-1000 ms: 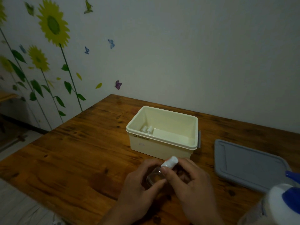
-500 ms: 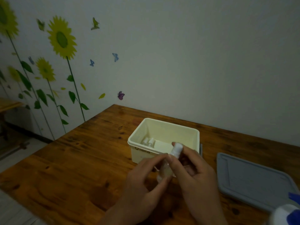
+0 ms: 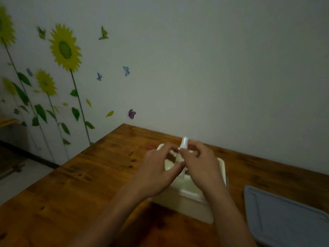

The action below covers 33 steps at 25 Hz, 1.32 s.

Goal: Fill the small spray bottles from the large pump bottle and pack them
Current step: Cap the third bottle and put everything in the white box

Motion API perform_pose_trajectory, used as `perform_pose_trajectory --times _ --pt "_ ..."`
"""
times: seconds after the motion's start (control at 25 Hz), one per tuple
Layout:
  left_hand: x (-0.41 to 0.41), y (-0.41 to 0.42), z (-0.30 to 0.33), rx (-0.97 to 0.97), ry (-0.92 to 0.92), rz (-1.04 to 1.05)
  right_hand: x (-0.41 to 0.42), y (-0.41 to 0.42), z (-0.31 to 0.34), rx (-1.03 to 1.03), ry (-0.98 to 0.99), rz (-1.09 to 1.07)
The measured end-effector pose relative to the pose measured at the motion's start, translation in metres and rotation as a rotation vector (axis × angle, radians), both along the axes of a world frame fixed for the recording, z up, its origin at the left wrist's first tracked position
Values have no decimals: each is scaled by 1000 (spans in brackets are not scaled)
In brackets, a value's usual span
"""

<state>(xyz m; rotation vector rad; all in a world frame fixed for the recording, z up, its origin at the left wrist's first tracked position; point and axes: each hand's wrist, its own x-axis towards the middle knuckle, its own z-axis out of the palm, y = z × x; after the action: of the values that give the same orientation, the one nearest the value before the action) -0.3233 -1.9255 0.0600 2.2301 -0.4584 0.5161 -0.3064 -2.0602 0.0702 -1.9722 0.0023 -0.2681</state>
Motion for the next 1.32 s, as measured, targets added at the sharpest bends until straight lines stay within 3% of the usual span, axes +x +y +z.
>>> perform_pose_trajectory --times 0.44,0.64,1.04,1.32 --pt "66 8 -16 601 419 -9 70 8 -30 -325 474 165" --pt "70 -1 -12 822 467 8 81 12 -40 -382 635 247" --pt "70 -1 -14 855 455 -3 81 14 -48 -540 733 232" --pt "67 2 -18 798 384 12 79 13 -50 -601 657 223"
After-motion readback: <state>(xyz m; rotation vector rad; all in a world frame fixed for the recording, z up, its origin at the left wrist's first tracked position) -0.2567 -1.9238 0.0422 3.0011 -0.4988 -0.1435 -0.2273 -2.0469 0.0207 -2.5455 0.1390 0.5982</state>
